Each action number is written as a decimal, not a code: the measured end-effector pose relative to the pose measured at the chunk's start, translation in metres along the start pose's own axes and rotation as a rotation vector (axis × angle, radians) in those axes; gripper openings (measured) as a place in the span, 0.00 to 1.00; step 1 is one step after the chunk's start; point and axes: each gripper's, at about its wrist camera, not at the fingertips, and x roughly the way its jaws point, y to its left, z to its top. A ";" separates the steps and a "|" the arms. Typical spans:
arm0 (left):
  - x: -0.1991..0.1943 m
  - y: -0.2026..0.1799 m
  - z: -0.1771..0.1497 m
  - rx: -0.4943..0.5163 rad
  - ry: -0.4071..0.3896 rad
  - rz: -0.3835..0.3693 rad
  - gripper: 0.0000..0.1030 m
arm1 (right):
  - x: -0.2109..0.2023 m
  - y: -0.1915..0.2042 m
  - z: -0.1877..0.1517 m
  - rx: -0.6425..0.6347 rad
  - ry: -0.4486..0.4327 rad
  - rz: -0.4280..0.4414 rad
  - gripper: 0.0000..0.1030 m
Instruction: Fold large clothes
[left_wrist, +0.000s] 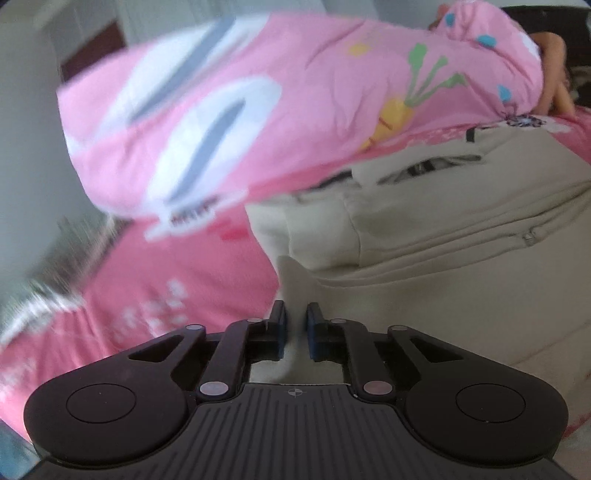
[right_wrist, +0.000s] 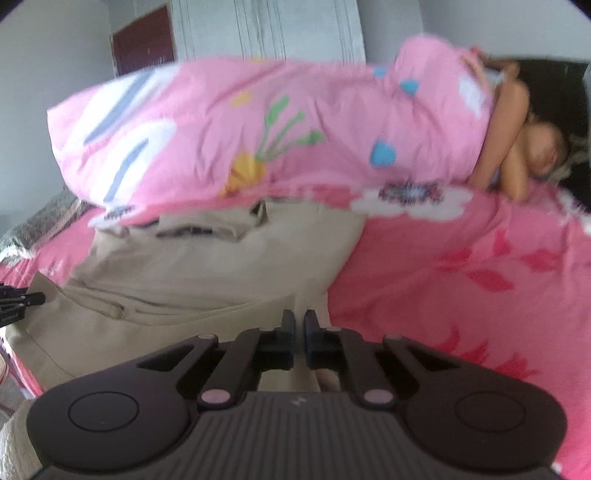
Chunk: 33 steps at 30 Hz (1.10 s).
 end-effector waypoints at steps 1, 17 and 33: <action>-0.009 0.000 0.000 -0.003 -0.019 0.010 1.00 | -0.008 0.003 0.001 -0.002 -0.025 -0.004 1.00; -0.008 0.066 0.106 -0.123 -0.272 0.046 1.00 | -0.006 0.002 0.095 -0.016 -0.345 0.011 1.00; 0.195 0.071 0.133 -0.107 0.013 -0.038 1.00 | 0.236 -0.061 0.125 0.172 -0.021 -0.123 1.00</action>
